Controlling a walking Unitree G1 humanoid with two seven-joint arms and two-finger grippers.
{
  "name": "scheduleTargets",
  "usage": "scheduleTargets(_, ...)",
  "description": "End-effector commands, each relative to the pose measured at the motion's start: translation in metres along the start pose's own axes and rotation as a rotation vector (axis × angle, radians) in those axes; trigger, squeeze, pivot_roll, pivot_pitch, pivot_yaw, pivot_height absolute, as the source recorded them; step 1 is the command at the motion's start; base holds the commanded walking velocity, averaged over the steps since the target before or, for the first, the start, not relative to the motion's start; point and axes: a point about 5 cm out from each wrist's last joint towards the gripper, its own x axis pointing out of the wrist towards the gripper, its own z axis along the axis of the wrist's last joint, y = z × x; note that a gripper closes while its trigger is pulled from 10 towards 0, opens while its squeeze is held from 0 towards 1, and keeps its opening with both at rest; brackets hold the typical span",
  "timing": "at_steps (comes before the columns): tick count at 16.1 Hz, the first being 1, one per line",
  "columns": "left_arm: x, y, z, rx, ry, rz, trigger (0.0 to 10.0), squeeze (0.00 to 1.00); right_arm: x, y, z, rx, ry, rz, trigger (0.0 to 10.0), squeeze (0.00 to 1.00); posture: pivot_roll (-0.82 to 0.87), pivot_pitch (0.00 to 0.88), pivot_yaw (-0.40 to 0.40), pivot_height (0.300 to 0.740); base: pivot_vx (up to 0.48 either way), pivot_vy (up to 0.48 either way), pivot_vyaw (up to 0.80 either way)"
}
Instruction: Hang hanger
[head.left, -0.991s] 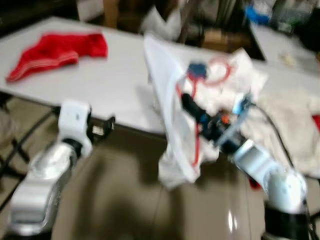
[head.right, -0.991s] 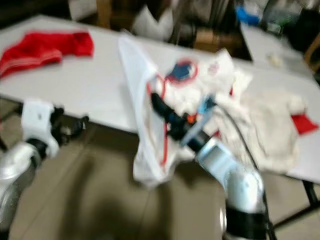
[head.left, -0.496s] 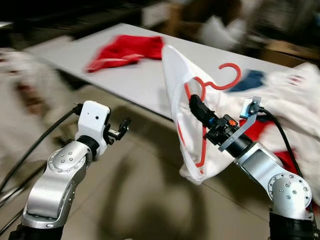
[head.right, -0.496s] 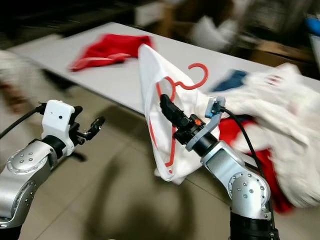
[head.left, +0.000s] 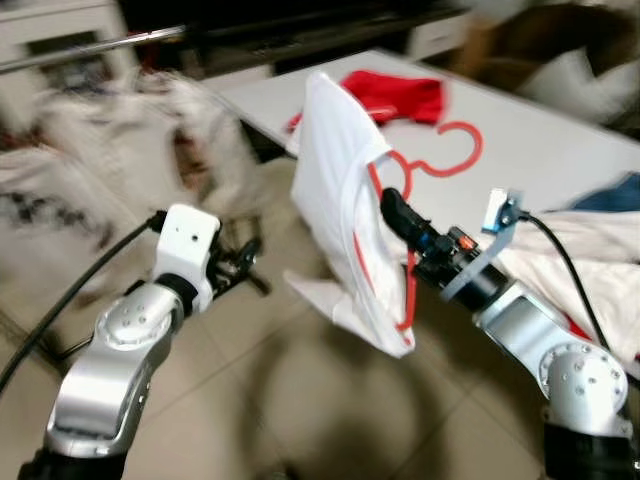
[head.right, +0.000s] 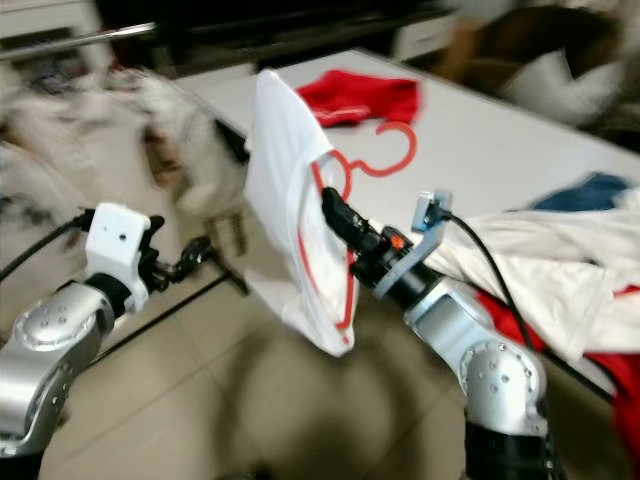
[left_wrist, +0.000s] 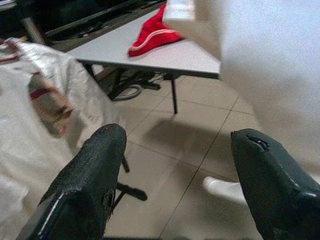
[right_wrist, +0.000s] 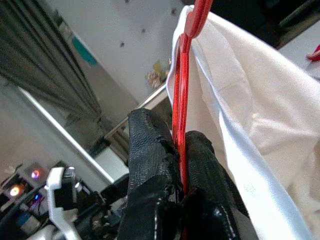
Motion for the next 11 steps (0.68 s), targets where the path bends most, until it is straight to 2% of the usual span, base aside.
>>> scheduleTargets(1, 0.000, -0.001, 0.003, 0.013, -0.008, -0.002, 10.0, 0.00, 0.003, 0.005, 0.004, -0.015, -0.017, 0.030, 10.0, 0.00, -0.10, 0.000, -0.011, 0.740, 0.000, 0.000, 0.80)
scheduleTargets(6, -0.002, -0.003, 0.002, -0.004, -0.011, -0.005, 10.0, 0.00, 0.006, 0.001, 0.001, -0.019, -0.008, 0.005, 10.0, 0.00, -0.09, 0.000, -0.017, 0.740, 0.000, 0.000, 0.80)
scheduleTargets(8, -0.003, -0.003, 0.002, 0.007, -0.010, 0.004, 10.0, 0.00, 0.008, -0.008, 0.001, -0.043, -0.013, -0.065, 10.0, 0.00, -0.09, 0.000, -0.021, 0.740, 0.000, 0.000, 0.80)
scheduleTargets(11, -0.004, -0.005, 0.002, 0.026, -0.012, -0.002, 10.0, 0.00, 0.011, -0.013, 0.000, -0.053, -0.008, -0.096, 10.0, 0.00, -0.08, 0.000, -0.026, 0.740, 0.000, 0.000, 0.80)
